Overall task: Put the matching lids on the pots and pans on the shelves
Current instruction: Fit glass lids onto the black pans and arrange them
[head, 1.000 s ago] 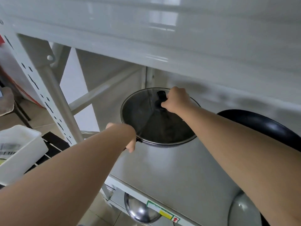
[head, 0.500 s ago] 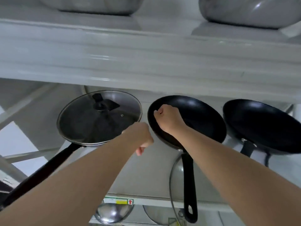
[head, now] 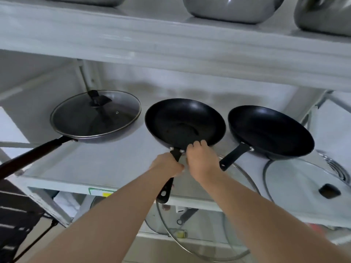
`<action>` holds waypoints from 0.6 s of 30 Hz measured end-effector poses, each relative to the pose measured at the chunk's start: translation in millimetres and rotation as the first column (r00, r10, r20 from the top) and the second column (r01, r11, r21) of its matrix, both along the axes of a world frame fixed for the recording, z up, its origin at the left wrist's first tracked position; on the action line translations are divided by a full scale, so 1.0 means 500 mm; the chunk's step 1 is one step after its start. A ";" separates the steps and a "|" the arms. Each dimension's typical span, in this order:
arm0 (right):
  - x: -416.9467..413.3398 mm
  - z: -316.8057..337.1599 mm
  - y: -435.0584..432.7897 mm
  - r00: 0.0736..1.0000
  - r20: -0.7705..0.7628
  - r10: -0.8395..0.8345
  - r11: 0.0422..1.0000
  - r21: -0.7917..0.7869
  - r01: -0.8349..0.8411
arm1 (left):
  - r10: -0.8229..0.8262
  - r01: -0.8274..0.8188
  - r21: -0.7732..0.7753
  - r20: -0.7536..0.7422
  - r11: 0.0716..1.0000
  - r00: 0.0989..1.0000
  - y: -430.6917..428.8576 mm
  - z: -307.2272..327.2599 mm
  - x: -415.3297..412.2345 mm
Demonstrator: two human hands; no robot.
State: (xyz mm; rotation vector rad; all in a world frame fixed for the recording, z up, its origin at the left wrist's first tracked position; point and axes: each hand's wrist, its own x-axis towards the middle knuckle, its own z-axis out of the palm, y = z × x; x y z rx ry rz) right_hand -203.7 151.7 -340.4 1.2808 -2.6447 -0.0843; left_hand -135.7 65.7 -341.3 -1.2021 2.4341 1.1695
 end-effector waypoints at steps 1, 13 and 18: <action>0.005 -0.010 0.007 1.000 -0.013 0.002 0.999 0.050 -0.001 | 0.051 -0.051 0.025 -0.013 0.998 0.999 0.006 0.001 0.004; 0.017 -0.109 0.099 0.993 0.027 -0.119 0.974 0.199 0.111 | 0.159 -0.172 -0.224 -0.078 0.959 0.984 0.055 -0.015 0.012; 0.037 -0.094 0.123 0.973 0.181 -0.144 0.974 0.200 0.107 | 0.083 -0.089 -0.331 -0.034 0.939 0.996 0.059 -0.028 0.012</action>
